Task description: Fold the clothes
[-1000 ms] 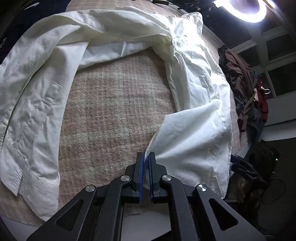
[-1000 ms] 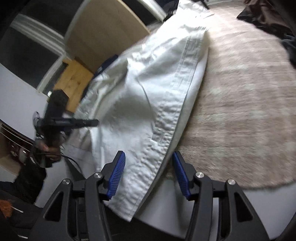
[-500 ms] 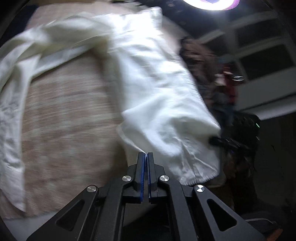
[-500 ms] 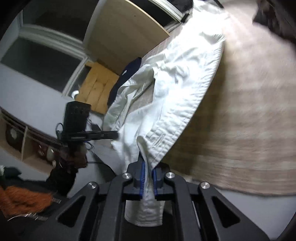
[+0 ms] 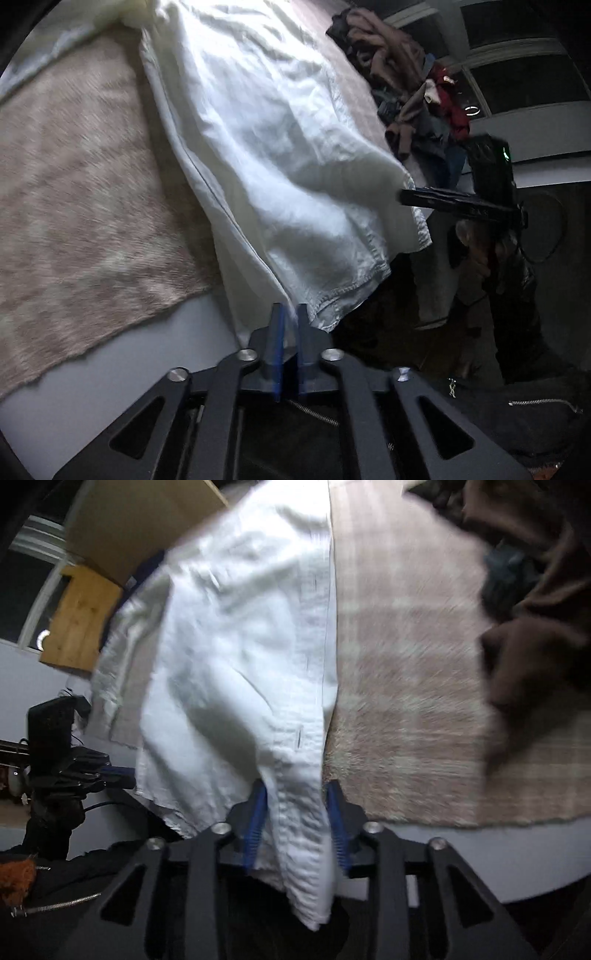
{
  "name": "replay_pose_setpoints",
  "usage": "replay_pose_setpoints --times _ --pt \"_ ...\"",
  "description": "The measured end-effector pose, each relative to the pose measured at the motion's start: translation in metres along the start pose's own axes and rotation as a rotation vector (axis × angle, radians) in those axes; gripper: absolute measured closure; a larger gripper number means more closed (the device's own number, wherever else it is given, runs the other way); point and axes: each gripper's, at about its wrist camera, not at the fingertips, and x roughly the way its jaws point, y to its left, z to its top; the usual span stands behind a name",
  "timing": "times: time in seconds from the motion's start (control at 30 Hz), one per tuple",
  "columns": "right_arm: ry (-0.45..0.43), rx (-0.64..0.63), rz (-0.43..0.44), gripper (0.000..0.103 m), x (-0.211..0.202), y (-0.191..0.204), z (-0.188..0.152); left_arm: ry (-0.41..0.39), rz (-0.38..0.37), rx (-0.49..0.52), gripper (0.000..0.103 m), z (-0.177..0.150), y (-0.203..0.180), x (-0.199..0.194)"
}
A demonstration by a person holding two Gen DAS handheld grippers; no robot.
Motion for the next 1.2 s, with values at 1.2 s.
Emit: replay_pose_setpoints --times 1.2 --pt "0.038 0.003 0.172 0.088 0.028 0.013 -0.057 0.038 0.033 0.004 0.103 0.014 0.001 0.003"
